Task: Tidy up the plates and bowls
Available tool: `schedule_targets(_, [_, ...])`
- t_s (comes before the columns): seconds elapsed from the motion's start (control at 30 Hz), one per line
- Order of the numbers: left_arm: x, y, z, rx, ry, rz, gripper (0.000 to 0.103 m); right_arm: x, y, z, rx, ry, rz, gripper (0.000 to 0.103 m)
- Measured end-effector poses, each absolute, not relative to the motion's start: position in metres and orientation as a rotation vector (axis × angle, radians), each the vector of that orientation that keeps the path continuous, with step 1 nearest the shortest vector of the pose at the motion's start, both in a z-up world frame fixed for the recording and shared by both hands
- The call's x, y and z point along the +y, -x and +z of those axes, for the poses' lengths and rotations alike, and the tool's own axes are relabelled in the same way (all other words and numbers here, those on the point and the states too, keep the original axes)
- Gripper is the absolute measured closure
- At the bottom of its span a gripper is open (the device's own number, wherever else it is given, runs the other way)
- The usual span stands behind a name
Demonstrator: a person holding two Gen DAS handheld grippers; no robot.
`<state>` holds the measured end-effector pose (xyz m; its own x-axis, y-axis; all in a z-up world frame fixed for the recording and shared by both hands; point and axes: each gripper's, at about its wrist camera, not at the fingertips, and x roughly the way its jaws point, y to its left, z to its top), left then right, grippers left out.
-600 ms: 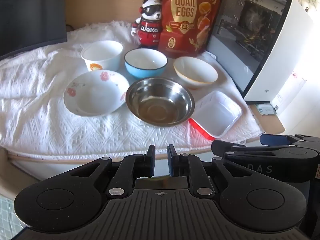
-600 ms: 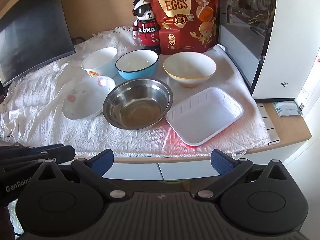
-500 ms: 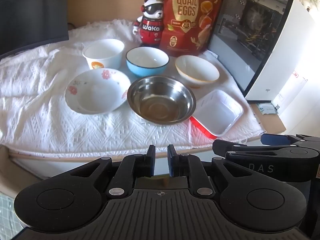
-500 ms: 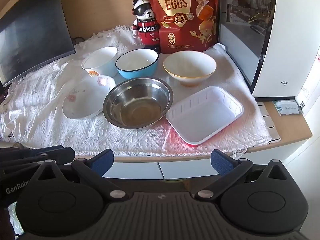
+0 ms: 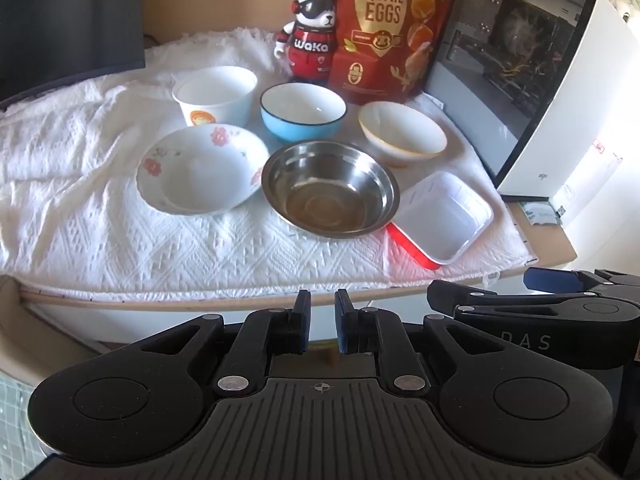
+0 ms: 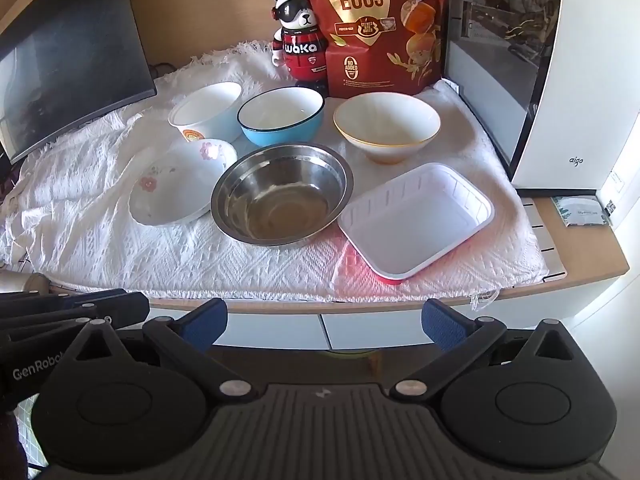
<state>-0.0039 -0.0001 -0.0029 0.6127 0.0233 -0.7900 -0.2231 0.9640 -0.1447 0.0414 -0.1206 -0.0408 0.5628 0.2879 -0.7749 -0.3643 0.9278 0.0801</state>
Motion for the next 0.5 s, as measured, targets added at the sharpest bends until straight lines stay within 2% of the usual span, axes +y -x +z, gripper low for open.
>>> schedule_targets(0.5, [-0.0031,0.002,-0.0058,0.912,0.236,0.137,0.088,-0.1232,-0.0417,-0.0417,0.898,0.093,0.383,0.0])
